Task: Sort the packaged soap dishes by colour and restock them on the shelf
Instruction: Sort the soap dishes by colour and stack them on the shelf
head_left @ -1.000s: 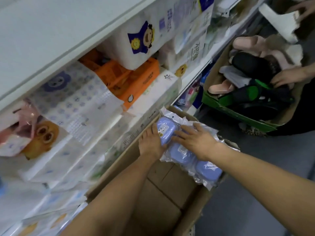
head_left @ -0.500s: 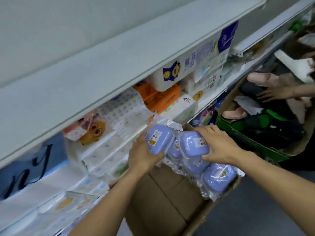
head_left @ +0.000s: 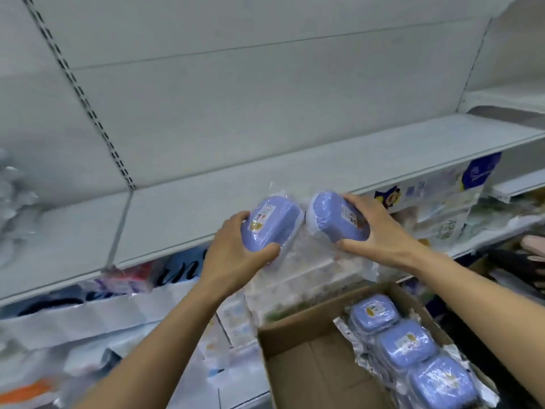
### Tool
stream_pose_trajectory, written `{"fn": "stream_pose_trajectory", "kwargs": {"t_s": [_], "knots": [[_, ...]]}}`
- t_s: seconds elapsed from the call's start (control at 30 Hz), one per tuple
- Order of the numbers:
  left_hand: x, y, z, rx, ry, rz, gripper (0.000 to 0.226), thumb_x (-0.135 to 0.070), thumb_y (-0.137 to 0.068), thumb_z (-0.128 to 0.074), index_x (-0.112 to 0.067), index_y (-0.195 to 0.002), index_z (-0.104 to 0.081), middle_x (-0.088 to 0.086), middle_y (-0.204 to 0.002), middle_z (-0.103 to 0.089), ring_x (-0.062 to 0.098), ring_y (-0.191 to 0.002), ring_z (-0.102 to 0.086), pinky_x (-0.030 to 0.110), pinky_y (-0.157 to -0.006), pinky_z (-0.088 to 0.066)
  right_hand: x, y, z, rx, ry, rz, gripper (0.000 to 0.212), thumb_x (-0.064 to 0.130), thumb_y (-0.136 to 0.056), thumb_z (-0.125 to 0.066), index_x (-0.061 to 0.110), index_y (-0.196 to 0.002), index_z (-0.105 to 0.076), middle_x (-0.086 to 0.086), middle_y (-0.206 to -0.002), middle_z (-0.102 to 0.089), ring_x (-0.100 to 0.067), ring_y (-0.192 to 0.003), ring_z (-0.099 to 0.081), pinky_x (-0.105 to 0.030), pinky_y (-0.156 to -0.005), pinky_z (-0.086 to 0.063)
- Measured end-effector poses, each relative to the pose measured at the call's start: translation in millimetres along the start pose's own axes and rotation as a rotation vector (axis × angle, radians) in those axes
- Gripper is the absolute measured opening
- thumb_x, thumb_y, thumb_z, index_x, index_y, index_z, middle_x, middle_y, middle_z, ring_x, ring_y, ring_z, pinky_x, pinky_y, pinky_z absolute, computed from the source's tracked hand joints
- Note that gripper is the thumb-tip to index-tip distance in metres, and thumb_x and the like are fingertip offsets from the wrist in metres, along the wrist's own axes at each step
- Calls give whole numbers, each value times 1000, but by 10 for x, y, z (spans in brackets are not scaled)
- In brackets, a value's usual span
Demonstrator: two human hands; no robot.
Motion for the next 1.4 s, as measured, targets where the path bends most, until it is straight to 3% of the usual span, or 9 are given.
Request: {"fn": "stream_pose_trajectory", "kwargs": {"t_s": [0.13, 0.33, 0.6, 0.7, 0.77, 0.87, 0.97, 1.13, 1.4], "knots": [[187, -64, 773, -97, -49, 18, 67, -49, -58, -69, -35, -121, -50, -18, -113, -56, 5, -99, -57, 29, -80, -50, 542, -453, -50, -46, -37, 60, 71, 44, -69, -75, 38, -132, -43, 5, -108, -51, -16, -96, -46, -26, -76, -43], [1128, -312, 1859, -170, -229, 215, 96, -51, -55, -71, -23, -141, -40, -4, -124, -58, 19, -103, -60, 39, -88, -53, 1247, -1195, -548, -38, -77, 81, 84, 56, -53, -71, 33, -129, -45, 6, -111, -55, -12, -95, -57, -33, -83, -51], [2240, -740, 2850, -335, -573, 435, 72, -62, -85, -60, -10, -132, -44, 14, -132, -44, 37, -113, -55, 41, -84, -44, 2037, -2039, -1628, 122, 19, 108, 87, 68, -54, -68, 34, -130, -42, 8, -112, -52, -10, -94, -54, -32, -82, -49], [2377, -888, 2977, -271, -528, 385, 52, -57, -98, -39, -14, -127, -51, 14, -125, -51, 37, -108, -57, 39, -83, -42, 2239, -2289, -1951, 155, 68, 147, 80, 68, -56, -69, 37, -126, -45, 11, -108, -54, -5, -91, -52, -28, -76, -46], [2323, -993, 3126, -264, -573, 216, 31, -32, -101, -41, -18, -124, -56, 11, -123, -56, 34, -109, -58, 38, -85, -43, 2347, -2424, -2104, 167, 116, 183, 71, 62, -60, -72, 35, -122, -49, 14, -100, -54, -7, -88, -52, -28, -72, -44], [2214, -1119, 3126, 27, -662, -51, 62, -6, -79, -57, -28, -137, -52, -6, -150, -40, 20, -134, -42, 39, -103, -41, 2447, -2605, -2277, 181, 223, 209, 66, 59, -65, -69, 33, -122, -49, 12, -98, -54, -13, -91, -47, -29, -75, -35], [2209, -1127, 2950, 355, -631, -73, 72, -27, -70, -73, -38, -138, -50, -23, -142, -44, 1, -131, -40, 27, -109, -34, 2491, -2767, -2398, 206, 298, 185, 67, 54, -71, -70, 32, -129, -45, 7, -107, -52, -16, -99, -42, -32, -83, -33], [2374, -1319, 3061, 68, -835, 58, 61, -64, -75, -68, -39, -128, -52, -12, -123, -54, 16, -111, -54, 32, -90, -41, 2566, -2987, -2466, 183, 395, 184, 71, 51, -72, -68, 30, -135, -41, 6, -112, -51, -17, -103, -40, -33, -87, -31], [2715, -1529, 3224, -87, -918, 220, 54, -53, -90, -58, -19, -132, -51, 6, -124, -50, 26, -114, -48, 35, -84, -46, 2839, -3186, -2874, 293, 415, 245, 75, 47, -73, -70, 27, -138, -38, 6, -123, -51, -17, -112, -40, -32, -93, -31]]}}
Point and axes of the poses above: each hand's wrist, its own y-axis away from the middle knuckle, its own z-axis out of the back of the hand, x = y × z, the point moved 8 cm from there along -y, towards the middle knuckle
